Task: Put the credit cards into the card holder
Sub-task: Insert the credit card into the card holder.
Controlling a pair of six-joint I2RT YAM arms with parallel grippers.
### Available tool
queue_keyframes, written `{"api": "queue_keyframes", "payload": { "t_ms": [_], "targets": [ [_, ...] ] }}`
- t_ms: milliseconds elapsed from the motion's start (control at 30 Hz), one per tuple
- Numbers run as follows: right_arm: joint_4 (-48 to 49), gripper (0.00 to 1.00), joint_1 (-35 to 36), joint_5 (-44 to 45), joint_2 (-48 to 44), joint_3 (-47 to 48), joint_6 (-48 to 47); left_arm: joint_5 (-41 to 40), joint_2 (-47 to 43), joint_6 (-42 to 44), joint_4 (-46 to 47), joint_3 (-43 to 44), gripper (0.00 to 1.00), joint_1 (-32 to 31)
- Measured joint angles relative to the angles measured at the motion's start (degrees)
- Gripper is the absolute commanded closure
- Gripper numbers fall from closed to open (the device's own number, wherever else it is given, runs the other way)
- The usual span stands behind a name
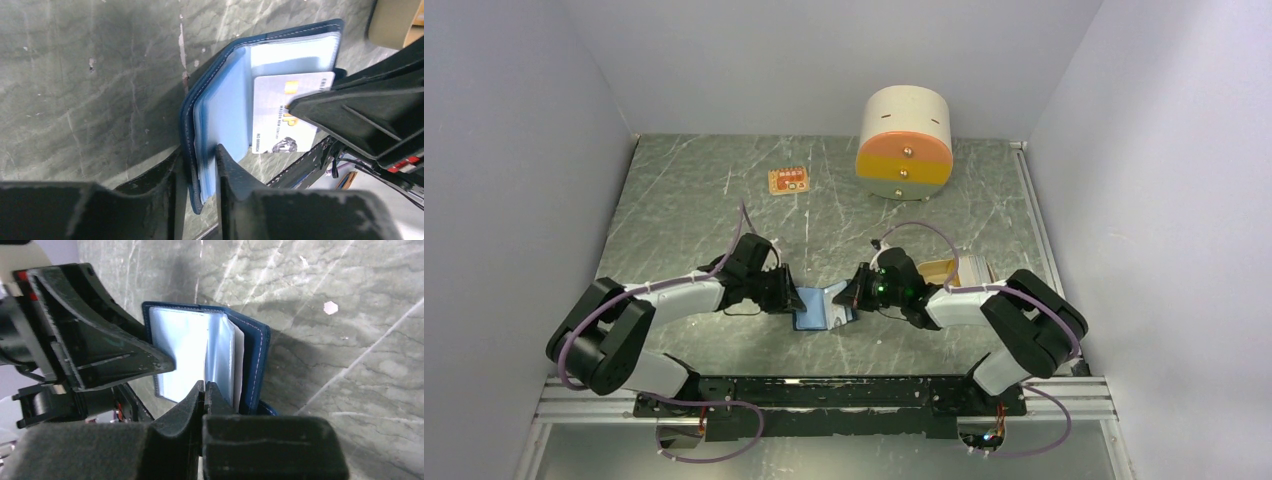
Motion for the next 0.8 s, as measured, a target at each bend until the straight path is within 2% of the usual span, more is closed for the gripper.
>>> {"api": "queue_keyframes", "payload": {
  "t_ms": [133, 267, 300, 367, 400, 533, 633, 800],
  "targets": [
    [3.3, 1.0, -0.09, -0.7, 0.26, -0.55, 1.22, 0.0, 1.03, 0.28, -0.09, -0.02, 0.62, 0.0],
    [6.12, 1.0, -0.13, -0.79, 0.33, -0.87, 2.01, 0.15, 1.03, 0.22, 0.66, -0.85, 0.62, 0.0],
    [6.54, 1.0, -0.13, -0.74, 0.44, -0.92, 2.1, 0.42, 1.01, 0.2, 0.9, -0.98, 0.63, 0.0],
    [7.23, 1.0, -0.13, -0.46, 0.79, -0.94, 2.25, 0.55, 1.01, 0.22, 1.07, -1.03, 0.73, 0.0],
    [7.56, 1.0, -0.13, -0.2, 1.07, -0.94, 2.27, 0.59, 1.01, 0.15, 1.14, -1.05, 0.74, 0.0],
    [8.83, 1.0, -0.52, 0.33, 2.43, -0.96, 2.67, 0.92, 1.01, 0.02, 1.46, -1.31, 0.63, 0.0],
    [10.19, 1.0, -0.9, 0.42, 3.61, -1.27, 3.17, 0.94, 1.01, 0.02, 1.2, -1.25, 0.62, 0.0],
    [11.19, 1.0, -0.94, 0.81, 4.39, -1.55, 3.58, 0.92, 0.57, 0.02, 0.72, -1.16, 0.67, 0.0]
  ]
}}
